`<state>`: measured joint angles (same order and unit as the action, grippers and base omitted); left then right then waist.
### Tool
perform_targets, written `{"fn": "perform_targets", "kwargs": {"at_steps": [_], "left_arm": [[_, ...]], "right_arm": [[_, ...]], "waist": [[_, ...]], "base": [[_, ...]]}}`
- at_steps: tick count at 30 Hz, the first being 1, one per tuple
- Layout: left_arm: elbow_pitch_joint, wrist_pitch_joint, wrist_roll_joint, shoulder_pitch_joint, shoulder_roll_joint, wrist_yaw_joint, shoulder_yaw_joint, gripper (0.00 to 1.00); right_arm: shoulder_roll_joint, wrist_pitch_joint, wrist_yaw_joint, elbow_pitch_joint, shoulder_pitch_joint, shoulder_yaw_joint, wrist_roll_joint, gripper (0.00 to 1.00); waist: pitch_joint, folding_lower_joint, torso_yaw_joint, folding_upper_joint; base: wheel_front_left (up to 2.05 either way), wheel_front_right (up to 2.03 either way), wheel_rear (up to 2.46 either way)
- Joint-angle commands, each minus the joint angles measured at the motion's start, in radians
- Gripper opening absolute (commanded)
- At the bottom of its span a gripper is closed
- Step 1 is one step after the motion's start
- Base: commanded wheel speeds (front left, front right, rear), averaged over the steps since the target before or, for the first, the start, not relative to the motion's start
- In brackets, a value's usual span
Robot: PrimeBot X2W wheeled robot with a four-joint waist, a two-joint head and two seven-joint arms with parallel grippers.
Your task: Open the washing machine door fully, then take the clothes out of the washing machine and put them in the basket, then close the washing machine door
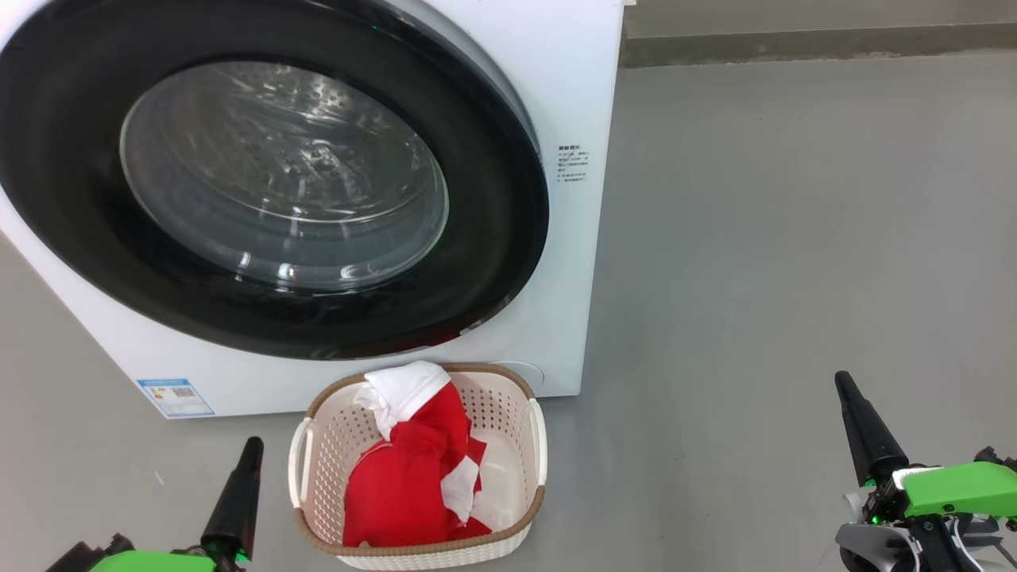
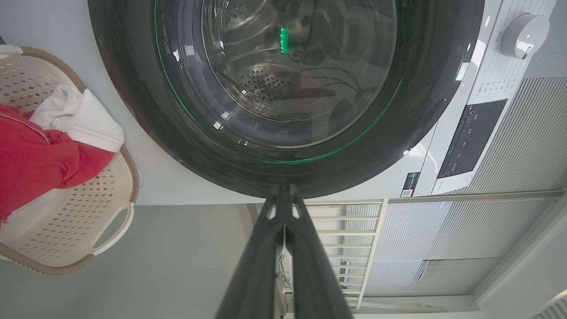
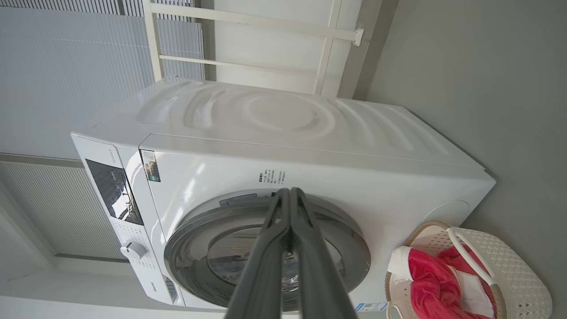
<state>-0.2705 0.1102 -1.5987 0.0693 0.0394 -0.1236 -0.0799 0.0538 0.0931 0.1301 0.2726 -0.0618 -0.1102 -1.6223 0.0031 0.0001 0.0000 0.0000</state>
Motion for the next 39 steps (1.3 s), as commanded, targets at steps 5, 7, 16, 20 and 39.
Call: {"fn": "perform_targets", "kwargs": {"at_steps": [5,7,16,20,39], "left_arm": [[0.026,0.004,-0.009,0.039,0.011,-0.007,-0.035,0.0],[0.026,0.004,-0.009,0.039,0.011,-0.007,-0.035,0.0],[0.026,0.004,-0.009,0.039,0.011,-0.007,-0.035,0.0],[0.026,0.004,-0.009,0.039,0.011,-0.007,-0.035,0.0],[0.026,0.004,-0.009,0.039,0.011,-0.007,-0.034,0.0]], "right_arm": [[0.011,0.005,0.001,-0.029,-0.044,0.016,-0.002,0.0],[0.01,0.005,0.001,-0.029,-0.044,0.015,-0.002,0.0],[0.009,0.007,0.001,-0.029,-0.045,0.013,0.0,0.0],[0.008,0.007,0.001,-0.029,-0.045,0.012,0.001,0.0],[0.005,0.011,0.001,-0.028,-0.045,0.008,0.004,0.0]], "waist": [[0.0,0.0,0.0,0.0],[0.0,0.0,0.0,0.0],[0.0,0.0,0.0,0.0],[0.0,0.0,0.0,0.0],[0.0,0.0,0.0,0.0]], "base": [[0.0,0.0,0.0],[0.0,0.0,0.0],[0.0,0.0,0.0],[0.0,0.0,0.0],[0.0,0.0,0.0]]}}
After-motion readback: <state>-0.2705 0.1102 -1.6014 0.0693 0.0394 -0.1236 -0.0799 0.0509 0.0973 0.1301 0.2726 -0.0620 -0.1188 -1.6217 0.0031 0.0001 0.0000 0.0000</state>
